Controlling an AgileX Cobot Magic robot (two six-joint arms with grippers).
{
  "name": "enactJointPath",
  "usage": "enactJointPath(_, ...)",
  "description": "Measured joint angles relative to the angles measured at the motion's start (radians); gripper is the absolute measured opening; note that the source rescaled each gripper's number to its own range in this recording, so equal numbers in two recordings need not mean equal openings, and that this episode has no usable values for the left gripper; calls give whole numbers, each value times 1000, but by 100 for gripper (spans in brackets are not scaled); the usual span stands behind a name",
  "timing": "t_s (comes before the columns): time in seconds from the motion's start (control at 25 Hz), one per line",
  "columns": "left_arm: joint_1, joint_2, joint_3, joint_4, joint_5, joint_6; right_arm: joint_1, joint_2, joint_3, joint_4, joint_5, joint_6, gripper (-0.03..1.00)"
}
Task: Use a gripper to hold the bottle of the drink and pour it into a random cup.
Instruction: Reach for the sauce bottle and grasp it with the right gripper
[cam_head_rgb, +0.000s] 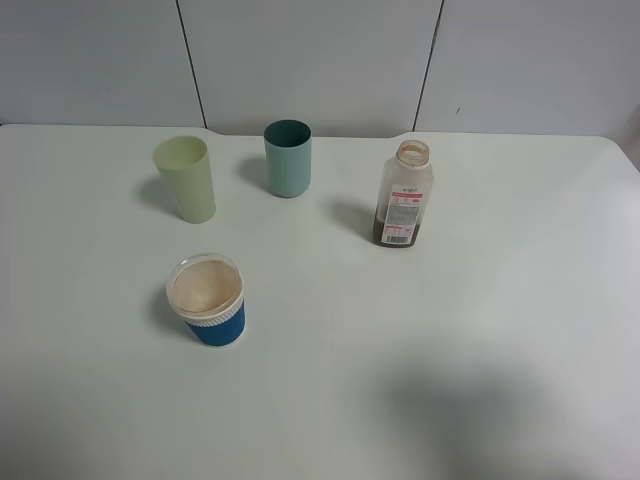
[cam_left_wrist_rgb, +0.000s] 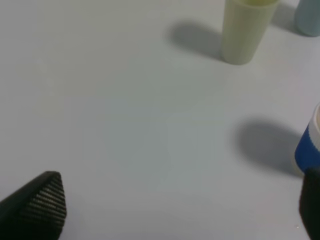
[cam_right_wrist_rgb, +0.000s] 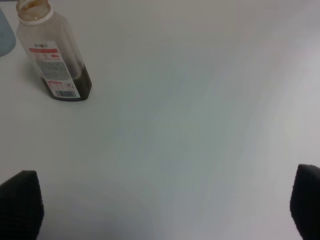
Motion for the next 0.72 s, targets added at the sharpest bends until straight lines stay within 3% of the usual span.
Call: enactJointPath(0.72,0,0,0,0,0,0,0,0,0,0,0,0,100)
